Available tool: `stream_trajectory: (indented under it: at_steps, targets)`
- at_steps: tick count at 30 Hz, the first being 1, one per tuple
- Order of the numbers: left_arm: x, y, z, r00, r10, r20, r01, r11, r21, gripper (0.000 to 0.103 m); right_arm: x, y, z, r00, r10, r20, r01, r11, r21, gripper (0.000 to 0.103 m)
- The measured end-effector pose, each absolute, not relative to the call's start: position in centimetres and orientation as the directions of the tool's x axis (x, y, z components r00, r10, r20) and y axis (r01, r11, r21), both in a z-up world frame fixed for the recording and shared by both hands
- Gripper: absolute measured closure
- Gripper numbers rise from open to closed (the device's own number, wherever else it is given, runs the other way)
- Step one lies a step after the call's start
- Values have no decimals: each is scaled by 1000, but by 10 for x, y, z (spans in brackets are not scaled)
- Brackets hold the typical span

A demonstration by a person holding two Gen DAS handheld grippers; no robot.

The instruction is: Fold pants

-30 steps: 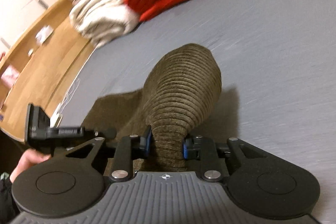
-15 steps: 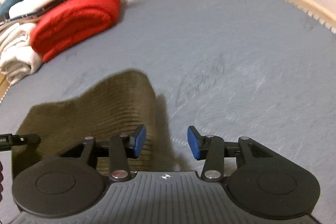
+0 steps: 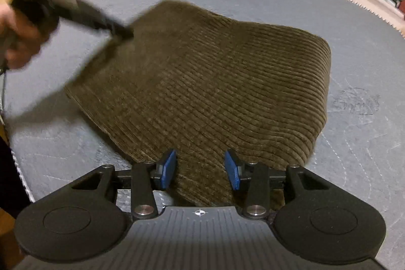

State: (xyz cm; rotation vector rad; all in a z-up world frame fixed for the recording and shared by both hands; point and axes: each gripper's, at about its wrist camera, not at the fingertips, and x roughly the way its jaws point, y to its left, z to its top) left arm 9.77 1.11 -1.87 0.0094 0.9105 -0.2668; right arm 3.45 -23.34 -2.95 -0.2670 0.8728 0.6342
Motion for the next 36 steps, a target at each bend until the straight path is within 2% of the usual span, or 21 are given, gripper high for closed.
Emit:
stream_trajectory:
  at_steps: [3,6,8,10,12,13,15,17,21,24,27,31,34,36]
  targets:
    - [88,7,2,617,-222,-755,242,966,-86,82,39,-235,-20,470,411,-781,-610,791,49,58]
    - [71,0,13,598,-329,-731,349,928,-132,81,39,-247,-10,528,429,-733,-582,811,56,57]
    - [60,-12,10,532,-392,-751,458,879,-135,76,49,-254,-2,580,433,-690,-536,840,76,55]
    - [52,-30,-14,423,-367,-829,559,825,-80,65,64,-261,4,652,401,-644,-450,888,98,51]
    - [37,-47,-31,435,-302,-848,643,764,58,64,84,-271,7,704,352,-617,-362,925,115,46]
    - [33,-49,-29,446,-300,-843,655,751,79,64,97,-273,7,728,325,-603,-313,941,129,46]
    - [40,-41,-14,439,-342,-831,619,785,4,64,123,-275,3,761,276,-587,-232,961,151,46]
    - [46,-30,2,495,-378,-782,572,819,-33,63,149,-279,-5,770,233,-594,-152,971,184,46]
    - [69,-14,21,635,-316,-705,411,911,-39,63,197,-278,-26,746,171,-644,-62,980,189,48]
    - [89,-4,25,688,-266,-675,273,957,-100,64,215,-281,-47,697,140,-704,-14,983,182,49]
    - [111,2,15,674,-244,-697,184,970,-162,64,222,-274,-53,699,103,-707,11,988,155,50]
    - [134,4,-18,580,-195,-791,97,981,-170,61,226,-269,-59,701,51,-711,35,994,105,50]
    - [136,7,-1,570,-181,-801,9,977,-214,62,225,-268,-58,700,34,-714,59,993,105,50]
    - [125,1,20,612,-187,-768,53,979,-196,61,221,-265,-50,709,13,-705,71,993,90,50]
